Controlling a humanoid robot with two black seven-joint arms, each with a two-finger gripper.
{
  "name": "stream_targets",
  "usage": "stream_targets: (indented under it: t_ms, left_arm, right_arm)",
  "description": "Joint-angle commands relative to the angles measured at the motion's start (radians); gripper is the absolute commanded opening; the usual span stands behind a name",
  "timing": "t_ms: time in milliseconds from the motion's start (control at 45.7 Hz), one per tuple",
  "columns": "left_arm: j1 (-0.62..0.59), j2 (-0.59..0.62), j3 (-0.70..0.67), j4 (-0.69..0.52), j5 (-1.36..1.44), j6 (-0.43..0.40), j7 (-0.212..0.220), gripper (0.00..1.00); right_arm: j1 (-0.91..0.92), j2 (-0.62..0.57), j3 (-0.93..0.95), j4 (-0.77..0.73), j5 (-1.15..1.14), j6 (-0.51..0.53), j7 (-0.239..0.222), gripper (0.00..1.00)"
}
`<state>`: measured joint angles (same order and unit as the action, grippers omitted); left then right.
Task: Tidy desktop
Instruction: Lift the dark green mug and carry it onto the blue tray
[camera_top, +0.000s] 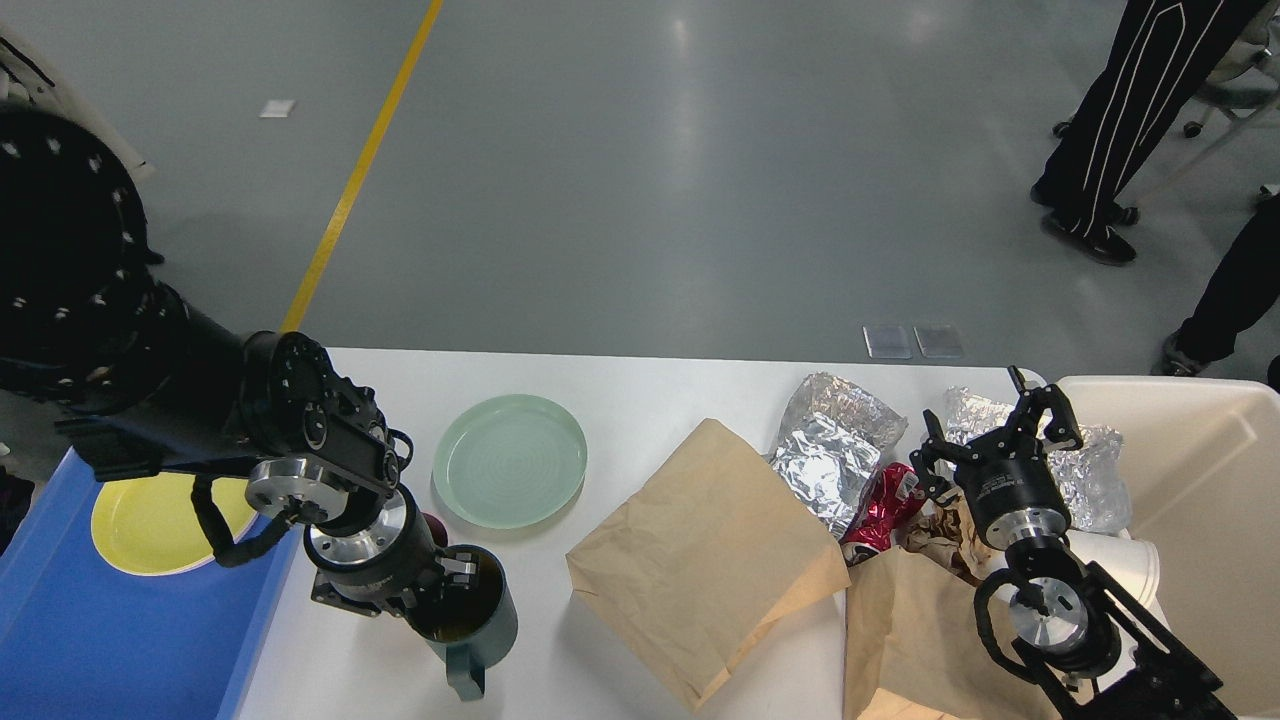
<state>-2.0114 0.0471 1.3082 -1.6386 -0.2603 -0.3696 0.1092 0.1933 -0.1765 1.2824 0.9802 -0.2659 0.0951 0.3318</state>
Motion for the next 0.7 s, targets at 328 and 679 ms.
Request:
stream_targets:
  t_ms: [328, 679]
  left_arm:
    - [-0.655, 0.019, 0.095, -0.112, -0.001, -0.514, -0.072, 0.0]
    - [-0.637, 0.086, 0.164, -0.119, 0.054, -0.462, -0.089, 0.0]
  right_arm:
    - [0.0, -0.001, 0.0, 0.0, 0.001, 0.0, -0.001, 1.0]
    - [0.0, 0.0, 0.0, 0.0, 0.001, 0.0, 0.001, 1.0]
